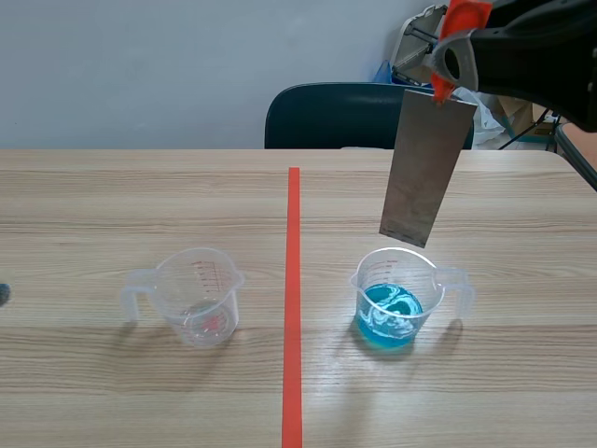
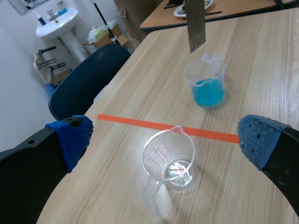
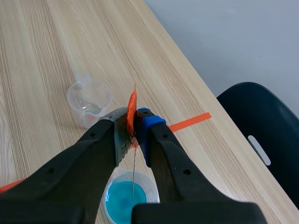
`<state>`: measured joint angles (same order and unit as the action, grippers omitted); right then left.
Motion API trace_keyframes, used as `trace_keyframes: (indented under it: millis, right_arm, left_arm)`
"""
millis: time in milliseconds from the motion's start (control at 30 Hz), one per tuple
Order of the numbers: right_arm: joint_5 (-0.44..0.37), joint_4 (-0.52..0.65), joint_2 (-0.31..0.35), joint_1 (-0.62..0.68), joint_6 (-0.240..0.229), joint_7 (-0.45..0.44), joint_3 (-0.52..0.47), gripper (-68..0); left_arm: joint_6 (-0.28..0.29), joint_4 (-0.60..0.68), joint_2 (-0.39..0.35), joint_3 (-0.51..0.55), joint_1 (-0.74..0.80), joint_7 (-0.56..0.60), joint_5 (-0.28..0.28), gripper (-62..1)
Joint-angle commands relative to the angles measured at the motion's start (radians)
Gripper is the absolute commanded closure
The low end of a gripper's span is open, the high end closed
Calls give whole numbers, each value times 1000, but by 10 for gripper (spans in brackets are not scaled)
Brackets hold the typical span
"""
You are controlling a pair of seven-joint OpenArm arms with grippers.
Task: Do the redox reaction experiment
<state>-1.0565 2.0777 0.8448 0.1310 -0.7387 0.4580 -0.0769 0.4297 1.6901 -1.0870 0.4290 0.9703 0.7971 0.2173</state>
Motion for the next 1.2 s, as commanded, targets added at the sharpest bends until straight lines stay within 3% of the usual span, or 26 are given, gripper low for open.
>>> trace_keyframes:
  millis: [0,400,933,1167]
  right_arm:
    - [-14,4,8,-9,-7,-11,-3,-10]
    - [-23,4,8,-9,-7,-11,-3,-10]
    - [-29,4,8,-9,-7,-11,-3,-10]
    - [-29,4,8,-9,-7,-11,-3,-10]
  left_arm:
    - [3,10,12,8,14,16,11,-623]
    - [2,-39,28,8,13,36,11,-623]
    - [2,-294,28,23,13,167,3,-623]
    - [3,-417,28,23,16,364,3,-623]
